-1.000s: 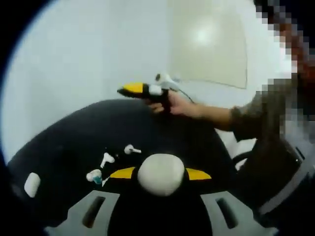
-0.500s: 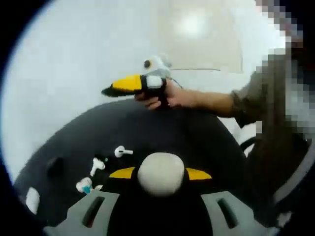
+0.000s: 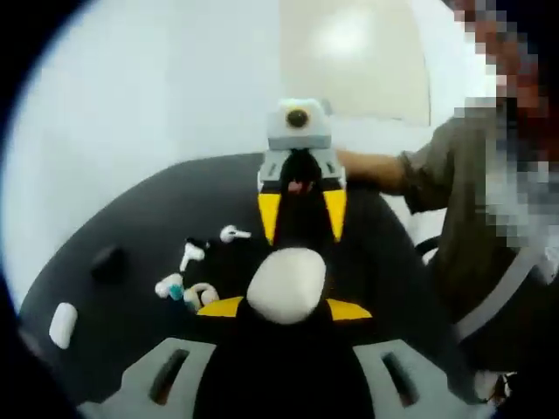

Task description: Pick up three earphones and place each one into its charging case using tactile feedback, ensure that each earphone is properly inserted and securely positioned inside the case.

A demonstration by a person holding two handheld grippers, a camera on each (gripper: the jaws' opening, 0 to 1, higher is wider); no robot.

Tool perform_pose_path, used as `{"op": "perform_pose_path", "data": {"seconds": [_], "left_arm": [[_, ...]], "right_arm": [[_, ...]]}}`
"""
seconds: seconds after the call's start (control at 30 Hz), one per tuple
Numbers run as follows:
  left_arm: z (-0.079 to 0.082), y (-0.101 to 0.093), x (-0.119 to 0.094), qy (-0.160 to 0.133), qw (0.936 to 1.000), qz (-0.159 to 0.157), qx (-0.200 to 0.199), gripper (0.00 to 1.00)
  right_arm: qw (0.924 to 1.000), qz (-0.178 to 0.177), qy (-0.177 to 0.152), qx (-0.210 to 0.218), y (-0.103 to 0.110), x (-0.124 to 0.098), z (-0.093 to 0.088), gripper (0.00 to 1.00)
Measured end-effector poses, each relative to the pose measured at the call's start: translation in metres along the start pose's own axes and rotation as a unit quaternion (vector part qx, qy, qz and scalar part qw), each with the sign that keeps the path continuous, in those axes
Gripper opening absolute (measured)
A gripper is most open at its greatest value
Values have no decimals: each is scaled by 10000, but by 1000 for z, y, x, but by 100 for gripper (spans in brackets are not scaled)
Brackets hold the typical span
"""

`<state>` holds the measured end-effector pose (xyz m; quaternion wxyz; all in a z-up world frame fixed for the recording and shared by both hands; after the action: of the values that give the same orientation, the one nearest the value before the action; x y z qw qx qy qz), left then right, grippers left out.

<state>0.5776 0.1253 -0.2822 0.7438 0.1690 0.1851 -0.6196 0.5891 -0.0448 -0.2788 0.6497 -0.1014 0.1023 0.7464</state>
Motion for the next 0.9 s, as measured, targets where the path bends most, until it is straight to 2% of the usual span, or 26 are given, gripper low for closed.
{"op": "perform_pose_path", "data": {"seconds": [0.1, 0.17, 0.23, 0.3, 0.37, 0.47, 0.6, 0.7, 0.8, 0.9], "left_arm": [[1, -5, 6, -66, 9997, -131, 194, 30], [2, -3, 6, -71, 9997, -131, 197, 30], [2, -2, 0, -56, 9995, -106, 301, 36], [3, 0, -11, -62, 9995, -52, 315, 35], [7, 0, -17, -243, 9995, -112, 137, 35], [7, -1, -19, -294, 9995, -132, -60, 30], [-2, -3, -13, 55, 9999, -136, 14, 28], [-4, 1, -11, 91, 9999, -115, -33, 28], [-4, 8, -15, 23, 9997, 4, -234, 29], [-4, 13, -16, 16, 9994, 266, -222, 28]], "right_arm": [[10000, -20, 16, -43, -1, -3, 0, 31], [9999, -89, -91, 35, -2, -6, 0, 32], [9997, -154, -175, 56, -4, -9, 2, 32], [9995, -185, -231, 64, -5, -9, 3, 33], [9996, -145, -256, 51, -3, -8, 3, 35], [9999, 109, -92, -2, 3, -3, -1, 38], [9997, 139, 178, -63, 2, 1, -6, 42], [9995, 172, 220, -131, 5, 2, -7, 41], [9995, 260, 157, -42, 5, -2, -6, 41], [9989, 321, 271, -187, 7, -5, -8, 39]]}}
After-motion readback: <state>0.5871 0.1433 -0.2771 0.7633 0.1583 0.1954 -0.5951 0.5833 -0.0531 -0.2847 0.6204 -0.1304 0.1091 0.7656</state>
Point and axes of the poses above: the point that each gripper's makers call its tool centre point, and the gripper's own axes: x roughly forward along the fingers, y roughly to its left, z roughly out of its top, the point moved 8 cm from there along -x, roughly backward along the fingers
